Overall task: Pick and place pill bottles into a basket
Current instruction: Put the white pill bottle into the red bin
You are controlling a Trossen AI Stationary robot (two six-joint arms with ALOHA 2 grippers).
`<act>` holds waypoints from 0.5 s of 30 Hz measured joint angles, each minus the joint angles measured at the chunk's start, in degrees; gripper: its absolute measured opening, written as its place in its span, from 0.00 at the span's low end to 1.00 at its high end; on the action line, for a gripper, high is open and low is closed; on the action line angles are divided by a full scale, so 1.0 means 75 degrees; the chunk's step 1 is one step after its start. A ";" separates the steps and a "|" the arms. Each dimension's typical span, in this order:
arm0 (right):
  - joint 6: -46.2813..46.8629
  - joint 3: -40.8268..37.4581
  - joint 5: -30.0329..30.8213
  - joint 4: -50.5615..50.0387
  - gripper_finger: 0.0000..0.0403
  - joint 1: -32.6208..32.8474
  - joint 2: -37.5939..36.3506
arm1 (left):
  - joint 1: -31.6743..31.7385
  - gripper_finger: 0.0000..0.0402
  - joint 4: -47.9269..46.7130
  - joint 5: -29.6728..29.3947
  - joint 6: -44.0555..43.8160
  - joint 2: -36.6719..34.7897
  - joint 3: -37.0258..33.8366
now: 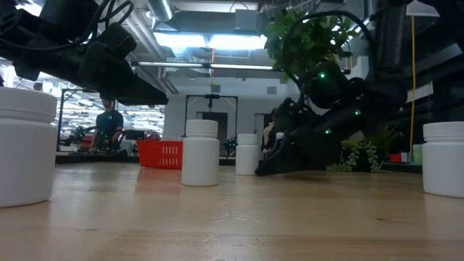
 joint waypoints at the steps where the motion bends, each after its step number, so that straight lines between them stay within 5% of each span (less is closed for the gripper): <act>1: 0.0007 0.0071 0.0000 0.0003 0.74 0.0003 0.0053 | -0.0003 0.39 0.0000 0.0001 0.0000 0.0000 0.0000; 15: 0.0274 0.0524 0.0044 -0.0015 0.74 0.0003 0.0376 | -0.0001 0.38 0.0000 0.0000 0.0000 0.0000 0.0000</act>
